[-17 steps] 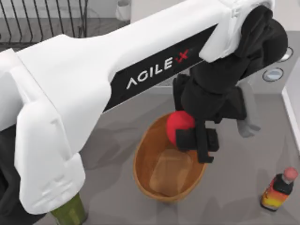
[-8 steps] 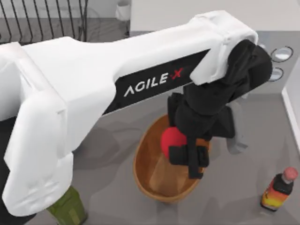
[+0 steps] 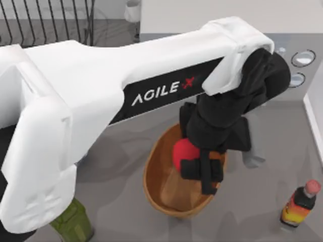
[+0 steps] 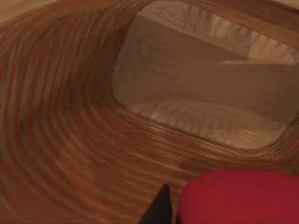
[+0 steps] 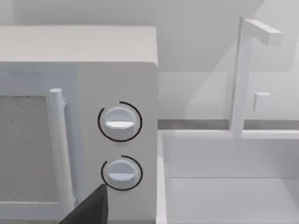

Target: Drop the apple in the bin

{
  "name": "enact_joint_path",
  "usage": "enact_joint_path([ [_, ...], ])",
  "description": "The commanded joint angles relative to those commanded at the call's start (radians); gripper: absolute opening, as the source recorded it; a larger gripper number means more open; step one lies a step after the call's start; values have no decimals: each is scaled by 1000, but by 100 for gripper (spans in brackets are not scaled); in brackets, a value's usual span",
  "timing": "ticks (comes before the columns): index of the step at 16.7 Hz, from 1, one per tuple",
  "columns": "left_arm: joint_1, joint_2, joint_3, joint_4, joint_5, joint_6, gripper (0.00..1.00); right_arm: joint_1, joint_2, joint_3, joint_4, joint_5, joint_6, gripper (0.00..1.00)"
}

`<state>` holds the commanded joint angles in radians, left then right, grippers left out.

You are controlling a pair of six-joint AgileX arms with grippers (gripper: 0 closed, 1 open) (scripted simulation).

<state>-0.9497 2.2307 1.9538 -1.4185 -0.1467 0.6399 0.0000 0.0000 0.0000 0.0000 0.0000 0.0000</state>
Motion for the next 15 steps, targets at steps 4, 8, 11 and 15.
enact_joint_path([
  [4,0,0,0,0,0,0,45,0,0,0,0,0,0,100],
  [8,0,0,0,0,0,0,75,0,0,0,0,0,0,100],
  [11,0,0,0,0,0,0,98,0,0,0,0,0,0,100],
  [15,0,0,0,0,0,0,100,0,0,0,0,0,0,100],
])
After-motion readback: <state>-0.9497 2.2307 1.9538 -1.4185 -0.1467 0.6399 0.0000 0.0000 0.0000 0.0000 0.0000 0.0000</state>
